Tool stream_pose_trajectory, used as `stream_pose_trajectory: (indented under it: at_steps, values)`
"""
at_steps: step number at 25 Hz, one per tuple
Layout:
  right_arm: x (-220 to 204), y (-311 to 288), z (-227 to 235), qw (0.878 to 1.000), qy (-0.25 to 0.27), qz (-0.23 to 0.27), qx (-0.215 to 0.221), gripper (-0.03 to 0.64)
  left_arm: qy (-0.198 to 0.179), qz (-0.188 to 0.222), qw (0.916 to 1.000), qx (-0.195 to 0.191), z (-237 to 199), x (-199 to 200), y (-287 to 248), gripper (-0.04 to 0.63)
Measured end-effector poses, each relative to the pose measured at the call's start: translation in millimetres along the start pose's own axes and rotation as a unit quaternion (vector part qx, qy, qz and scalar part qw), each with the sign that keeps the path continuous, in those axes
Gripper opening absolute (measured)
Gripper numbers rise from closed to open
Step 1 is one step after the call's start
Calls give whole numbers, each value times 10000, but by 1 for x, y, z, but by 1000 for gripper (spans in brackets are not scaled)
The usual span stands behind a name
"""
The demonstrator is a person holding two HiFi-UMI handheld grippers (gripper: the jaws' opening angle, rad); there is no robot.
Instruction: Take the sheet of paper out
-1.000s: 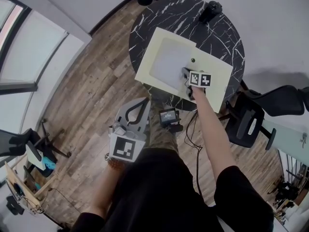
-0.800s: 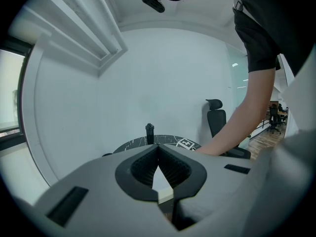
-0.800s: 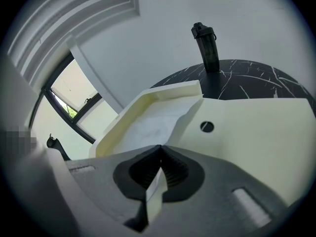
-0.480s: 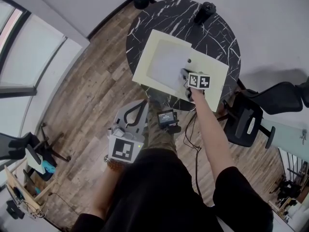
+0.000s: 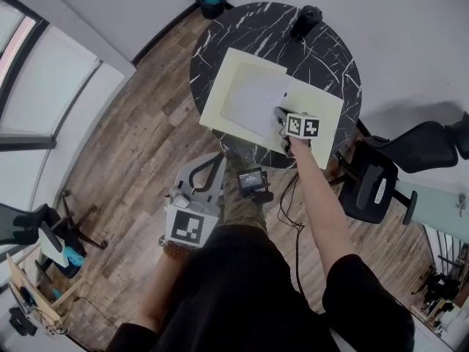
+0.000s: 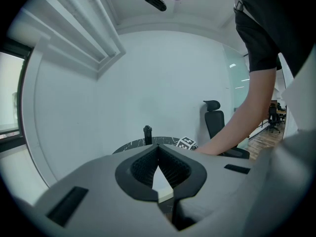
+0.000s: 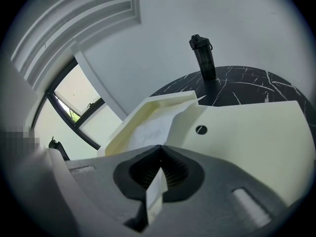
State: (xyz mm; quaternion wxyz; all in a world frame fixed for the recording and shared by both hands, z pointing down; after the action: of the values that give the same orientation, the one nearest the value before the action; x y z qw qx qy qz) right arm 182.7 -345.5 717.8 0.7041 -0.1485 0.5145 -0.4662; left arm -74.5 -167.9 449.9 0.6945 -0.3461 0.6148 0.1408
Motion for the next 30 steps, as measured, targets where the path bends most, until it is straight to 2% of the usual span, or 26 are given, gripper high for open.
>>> stream_pose_trajectory:
  at_steps: [21, 30]
  values:
    - [4, 39, -8, 9993, -102, 346, 140, -5, -84, 252, 9996, -44, 18, 10, 11, -6]
    - [17, 60, -20, 9979, -44, 614, 203, -5, -68, 373, 9993, -17, 20, 15, 17, -6]
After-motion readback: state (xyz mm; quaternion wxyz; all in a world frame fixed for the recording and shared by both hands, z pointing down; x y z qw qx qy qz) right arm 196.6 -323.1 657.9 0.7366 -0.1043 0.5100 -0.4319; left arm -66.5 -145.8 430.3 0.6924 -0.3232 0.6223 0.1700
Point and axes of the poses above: the fingertips, and each gripper's own axes: y backward along the fingers, z to its right, x out of its top, the point moved 6 cm from there along y, backward along the fingers, and after that the axes turned 1 degree about -z, right-handed, at the moved point
